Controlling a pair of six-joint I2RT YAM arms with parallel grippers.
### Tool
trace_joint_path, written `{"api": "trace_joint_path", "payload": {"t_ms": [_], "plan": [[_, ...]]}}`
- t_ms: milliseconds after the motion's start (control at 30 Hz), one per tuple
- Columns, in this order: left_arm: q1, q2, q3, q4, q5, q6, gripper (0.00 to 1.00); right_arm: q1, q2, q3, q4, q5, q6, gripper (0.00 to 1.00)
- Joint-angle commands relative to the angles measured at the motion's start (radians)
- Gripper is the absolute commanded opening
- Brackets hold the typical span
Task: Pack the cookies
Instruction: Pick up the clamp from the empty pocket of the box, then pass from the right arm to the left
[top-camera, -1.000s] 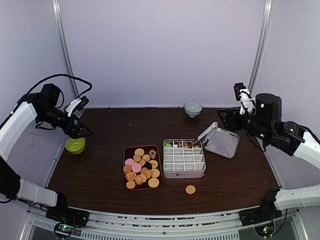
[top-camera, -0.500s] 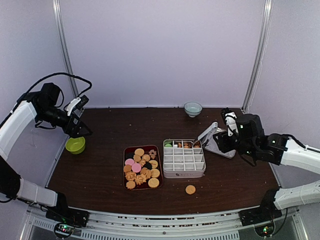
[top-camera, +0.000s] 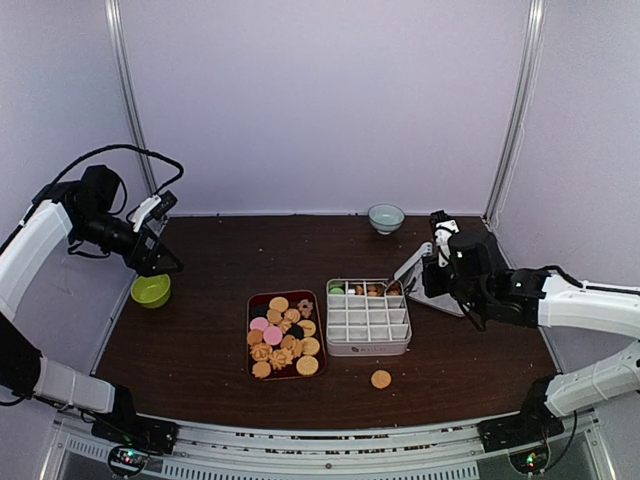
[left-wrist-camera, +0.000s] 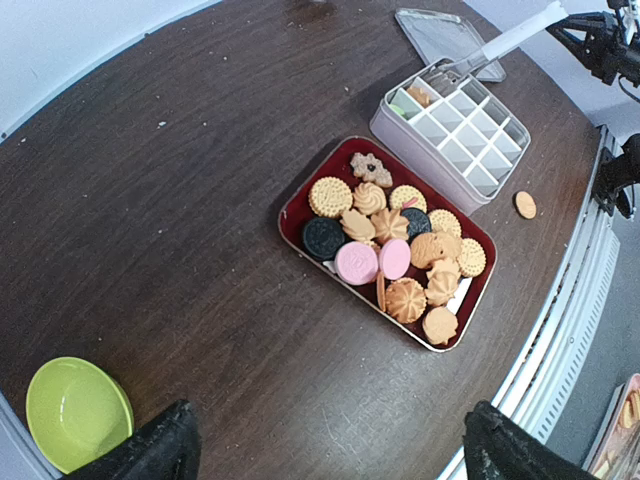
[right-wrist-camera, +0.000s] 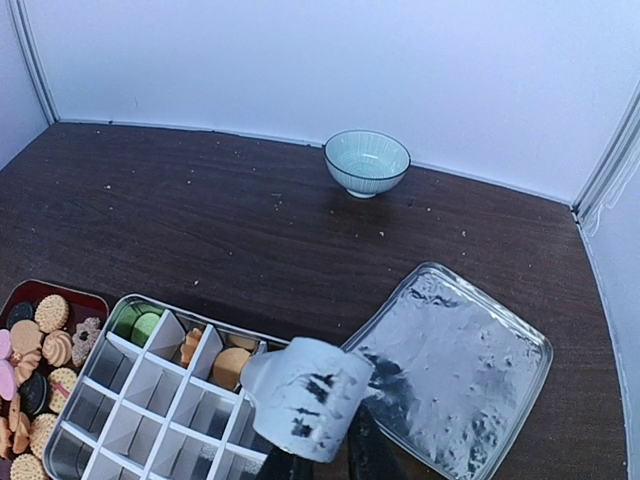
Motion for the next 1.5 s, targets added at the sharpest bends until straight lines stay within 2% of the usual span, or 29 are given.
{"api": "trace_joint_path", "payload": {"t_ms": [0, 133, 533, 800, 967, 1233, 1367, 1467], "plan": [[0.009, 0.004, 0.032, -0.005, 0.023, 0.021, 0.94, 0.018, 0.000, 0.001, 0.076, 0.056, -0.026, 0.09], [0.008, 0.009, 0.036, -0.008, 0.028, 0.021, 0.94, 0.022, -0.020, 0.010, 0.087, 0.078, -0.050, 0.00], [0.009, 0.022, 0.038, -0.013, 0.077, 0.024, 0.93, 0.021, -0.148, 0.056, 0.065, 0.066, -0.081, 0.00], [-0.032, 0.040, 0.058, -0.071, 0.204, 0.100, 0.97, 0.080, -0.202, 0.131, 0.075, -0.060, -0.033, 0.00], [-0.147, 0.071, 0.086, -0.074, 0.281, 0.110, 0.98, 0.153, -0.106, 0.216, 0.160, -0.288, 0.052, 0.00], [-0.329, 0.148, 0.100, -0.077, 0.429, 0.135, 0.97, 0.263, 0.146, 0.358, 0.375, -0.524, 0.166, 0.00], [-0.355, 0.162, 0.094, -0.119, 0.474, 0.212, 0.90, 0.267, 0.212, 0.406, 0.413, -0.623, 0.212, 0.00], [-0.370, 0.178, 0.086, -0.159, 0.484, 0.266, 0.85, 0.266, 0.234, 0.420, 0.421, -0.640, 0.228, 0.00]]}}
